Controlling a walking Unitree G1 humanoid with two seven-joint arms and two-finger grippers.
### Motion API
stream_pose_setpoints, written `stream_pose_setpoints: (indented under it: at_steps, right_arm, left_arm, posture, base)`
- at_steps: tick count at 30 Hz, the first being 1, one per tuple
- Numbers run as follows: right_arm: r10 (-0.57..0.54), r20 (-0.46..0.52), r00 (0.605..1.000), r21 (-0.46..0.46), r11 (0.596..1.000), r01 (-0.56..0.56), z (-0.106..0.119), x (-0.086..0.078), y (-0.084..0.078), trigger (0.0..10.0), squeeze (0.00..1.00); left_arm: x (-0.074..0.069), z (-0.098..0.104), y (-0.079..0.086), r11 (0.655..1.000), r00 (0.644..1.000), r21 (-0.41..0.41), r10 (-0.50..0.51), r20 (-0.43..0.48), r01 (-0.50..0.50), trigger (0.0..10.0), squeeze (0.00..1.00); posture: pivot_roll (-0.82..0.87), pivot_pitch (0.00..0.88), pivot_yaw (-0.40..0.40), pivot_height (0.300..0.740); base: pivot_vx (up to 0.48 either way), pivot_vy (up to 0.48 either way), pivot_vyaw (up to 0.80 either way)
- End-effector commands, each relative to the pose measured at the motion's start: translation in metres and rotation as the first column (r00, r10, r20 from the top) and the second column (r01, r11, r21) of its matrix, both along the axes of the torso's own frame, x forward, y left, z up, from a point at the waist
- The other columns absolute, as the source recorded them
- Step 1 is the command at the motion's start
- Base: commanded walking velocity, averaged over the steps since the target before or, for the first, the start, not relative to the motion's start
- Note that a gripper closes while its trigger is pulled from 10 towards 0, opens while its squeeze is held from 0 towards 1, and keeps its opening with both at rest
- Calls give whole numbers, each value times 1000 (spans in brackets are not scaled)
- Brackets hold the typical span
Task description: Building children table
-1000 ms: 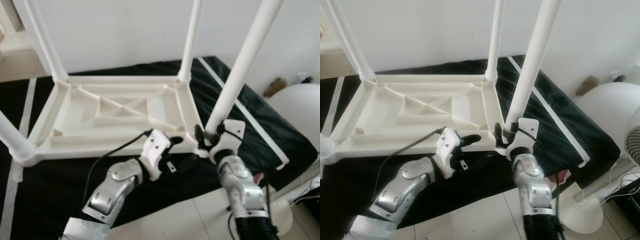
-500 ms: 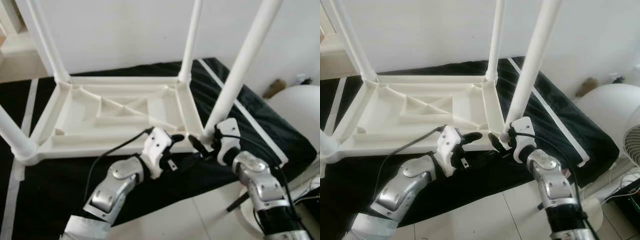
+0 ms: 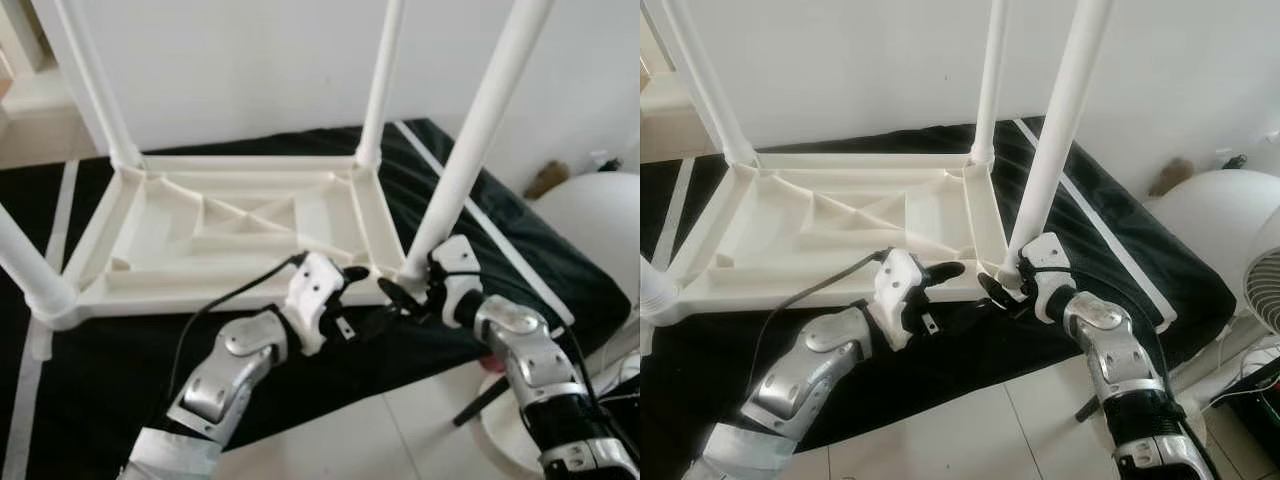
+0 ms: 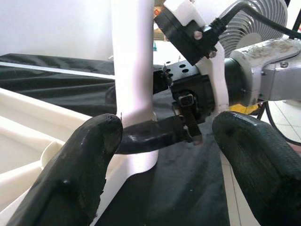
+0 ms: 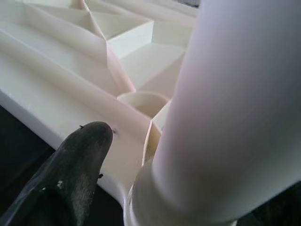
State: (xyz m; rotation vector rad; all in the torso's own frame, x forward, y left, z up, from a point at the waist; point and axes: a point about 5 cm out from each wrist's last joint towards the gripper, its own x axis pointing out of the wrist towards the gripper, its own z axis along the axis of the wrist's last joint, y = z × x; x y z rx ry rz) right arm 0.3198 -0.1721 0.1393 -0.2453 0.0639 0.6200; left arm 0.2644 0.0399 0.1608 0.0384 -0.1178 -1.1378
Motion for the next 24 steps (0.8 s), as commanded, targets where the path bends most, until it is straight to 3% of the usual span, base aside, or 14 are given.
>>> stream_pose_setpoints:
  at_steps: [1, 5, 6, 8, 9, 18, 19, 24]
  right_arm:
    - [-7, 6, 1000, -7, 1000, 7, 0, 2, -5, 10000, 0]
    - [24, 16, 1000, -7, 1000, -24, -2, 3, -2, 10000, 0]
    - [35, 11, 999, -9, 999, -35, -3, 3, -1, 1451, 0]
    - [37, 9, 999, -10, 999, -37, -4, 3, -1, 1451, 0]
    - [42, 0, 999, -4, 999, -42, -6, 2, -1, 0, 0]
    - [21, -42, 999, 24, 1000, -20, -16, -2, -5, 0, 0]
    - [11, -54, 998, 37, 999, -9, -18, -3, -5, 10000, 0]
    - [-16, -72, 997, 58, 998, 21, -20, -6, -4, 10000, 0]
  left_arm:
    - [-1, -3, -2, 998, 998, 14, -57, -11, 58, 10000, 0]
    - [0, -3, -3, 998, 998, 14, -61, -10, 62, 10000, 0]
    - [-1, -2, -3, 998, 998, 14, -63, -8, 63, 10000, 0]
    - [-1, -2, -3, 998, 998, 14, -63, -8, 63, 10000, 0]
    - [-1, -3, -3, 998, 998, 14, -64, -8, 64, 10000, 0]
    - [-4, -4, -4, 998, 998, 13, -66, -12, 66, 10000, 0]
    - [-4, -5, -4, 998, 998, 13, -67, -13, 67, 10000, 0]
    - [-5, -5, -3, 998, 998, 13, -67, -15, 67, 10000, 0]
  posture:
    - [-75, 5, -5, 740]
    - [-73, 1, -4, 740]
    - [-72, 0, -5, 740]
    - [-72, 0, -5, 740]
    - [-71, 0, -7, 740]
    - [-71, 0, -16, 740]
    - [-70, 0, -16, 740]
    - [-70, 0, -17, 740]
  base:
    - [0, 0, 0]
    - [0, 0, 0]
    - [0, 0, 0]
    - [0, 0, 0]
    - [0, 0, 0]
    - [0, 0, 0]
    - [0, 0, 0]
    - [0, 0, 0]
